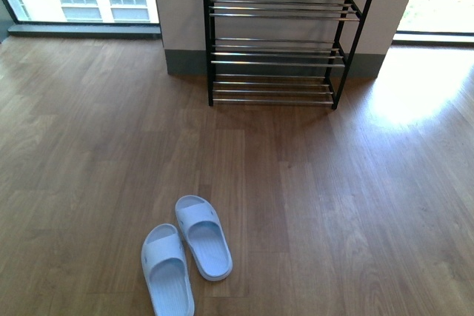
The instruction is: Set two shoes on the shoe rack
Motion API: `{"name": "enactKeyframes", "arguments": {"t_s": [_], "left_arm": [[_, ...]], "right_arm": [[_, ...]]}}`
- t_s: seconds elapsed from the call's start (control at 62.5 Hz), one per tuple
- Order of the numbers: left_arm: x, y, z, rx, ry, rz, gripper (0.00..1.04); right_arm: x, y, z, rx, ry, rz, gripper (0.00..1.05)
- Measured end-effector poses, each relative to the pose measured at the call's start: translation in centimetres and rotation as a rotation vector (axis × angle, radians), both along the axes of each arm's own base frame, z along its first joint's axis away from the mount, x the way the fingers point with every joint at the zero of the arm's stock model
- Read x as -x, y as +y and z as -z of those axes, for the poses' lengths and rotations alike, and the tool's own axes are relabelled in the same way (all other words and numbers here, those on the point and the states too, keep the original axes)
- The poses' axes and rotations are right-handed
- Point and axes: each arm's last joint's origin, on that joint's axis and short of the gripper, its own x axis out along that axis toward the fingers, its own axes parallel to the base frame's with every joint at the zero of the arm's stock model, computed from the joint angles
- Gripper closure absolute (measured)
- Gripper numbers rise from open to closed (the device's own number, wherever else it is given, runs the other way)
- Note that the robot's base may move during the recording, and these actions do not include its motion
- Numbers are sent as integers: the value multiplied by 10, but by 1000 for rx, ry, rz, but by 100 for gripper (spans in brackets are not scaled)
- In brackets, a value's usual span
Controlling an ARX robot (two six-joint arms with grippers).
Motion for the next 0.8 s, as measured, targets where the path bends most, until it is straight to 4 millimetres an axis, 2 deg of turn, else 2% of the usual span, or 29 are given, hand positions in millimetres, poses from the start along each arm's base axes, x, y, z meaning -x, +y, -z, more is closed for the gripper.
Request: {"name": "enactKeyframes", "arguments": {"t_s": [0.799], "left_arm": [[0, 0, 0, 0, 0, 0, 9]], "right_arm": [[0, 0, 0, 0, 0, 0, 9]]}}
